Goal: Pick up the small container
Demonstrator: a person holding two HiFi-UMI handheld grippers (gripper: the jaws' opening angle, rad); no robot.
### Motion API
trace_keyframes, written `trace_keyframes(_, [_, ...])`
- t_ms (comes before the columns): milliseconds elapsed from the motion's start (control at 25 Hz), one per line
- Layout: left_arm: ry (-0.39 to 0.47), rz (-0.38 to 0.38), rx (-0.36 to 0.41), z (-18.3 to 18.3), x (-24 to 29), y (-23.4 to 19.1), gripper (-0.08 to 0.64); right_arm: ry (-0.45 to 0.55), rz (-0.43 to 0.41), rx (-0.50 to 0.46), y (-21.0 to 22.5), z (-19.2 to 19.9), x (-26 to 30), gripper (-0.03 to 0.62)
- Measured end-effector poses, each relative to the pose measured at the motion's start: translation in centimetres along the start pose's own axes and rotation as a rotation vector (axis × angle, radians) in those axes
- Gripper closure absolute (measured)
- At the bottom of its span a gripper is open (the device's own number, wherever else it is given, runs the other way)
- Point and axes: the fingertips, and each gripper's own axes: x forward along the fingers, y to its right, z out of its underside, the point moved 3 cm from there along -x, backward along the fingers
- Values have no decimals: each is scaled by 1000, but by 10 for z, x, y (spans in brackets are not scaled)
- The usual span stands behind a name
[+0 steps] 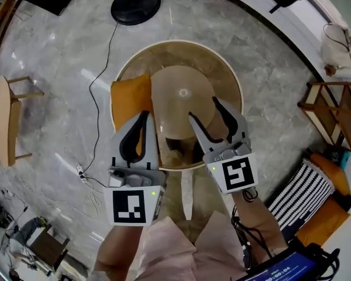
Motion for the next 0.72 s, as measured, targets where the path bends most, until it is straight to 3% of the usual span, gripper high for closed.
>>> trace_keyframes(120, [-61,26,-37,31,12,1,548,-43,-6,-40,-7,35,16,336])
trace_keyframes(320, [-136,60,-58,78,28,-3,548,-111,-10,-14,-15,89,36,334])
trace_keyframes(560, [-156,80,-72,110,49,-15,548,-120,18,1,-13,128,64,330])
trace_keyframes(720, [-163,109,-66,126,58,-20,548,-135,16,-12,-13,151,84,272])
